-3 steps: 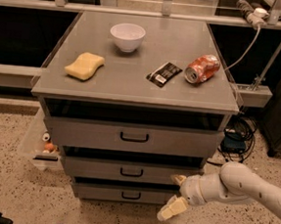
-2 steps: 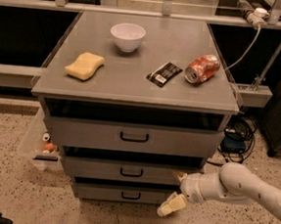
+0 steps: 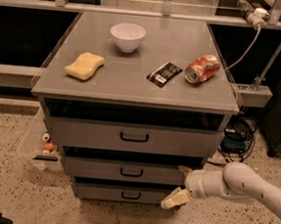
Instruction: Open middle drawer
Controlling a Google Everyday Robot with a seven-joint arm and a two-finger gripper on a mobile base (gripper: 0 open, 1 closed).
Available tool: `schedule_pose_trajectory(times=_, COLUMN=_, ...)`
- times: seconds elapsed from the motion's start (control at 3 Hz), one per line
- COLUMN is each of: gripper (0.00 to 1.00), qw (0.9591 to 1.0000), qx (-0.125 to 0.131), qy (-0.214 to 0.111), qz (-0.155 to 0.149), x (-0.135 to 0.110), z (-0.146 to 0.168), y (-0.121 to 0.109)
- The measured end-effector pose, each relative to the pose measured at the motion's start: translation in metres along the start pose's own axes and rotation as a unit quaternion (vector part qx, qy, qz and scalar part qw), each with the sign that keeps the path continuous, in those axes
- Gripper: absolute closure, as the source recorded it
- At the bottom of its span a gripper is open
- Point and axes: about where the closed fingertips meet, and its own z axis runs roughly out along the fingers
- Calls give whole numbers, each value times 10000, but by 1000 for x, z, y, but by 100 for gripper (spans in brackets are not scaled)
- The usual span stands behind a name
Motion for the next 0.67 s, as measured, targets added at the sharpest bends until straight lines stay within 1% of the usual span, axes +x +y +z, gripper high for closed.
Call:
schedule_pose_trajectory(times=0.33, gripper=0, qw=9999, qx=111, qy=9, qz=-27, x=1, z=-1, y=-14)
schedule_pose_trajectory(times=0.67, gripper=0, qw=9998, qx=162, qy=62, qz=-7, x=5, z=1, y=-27)
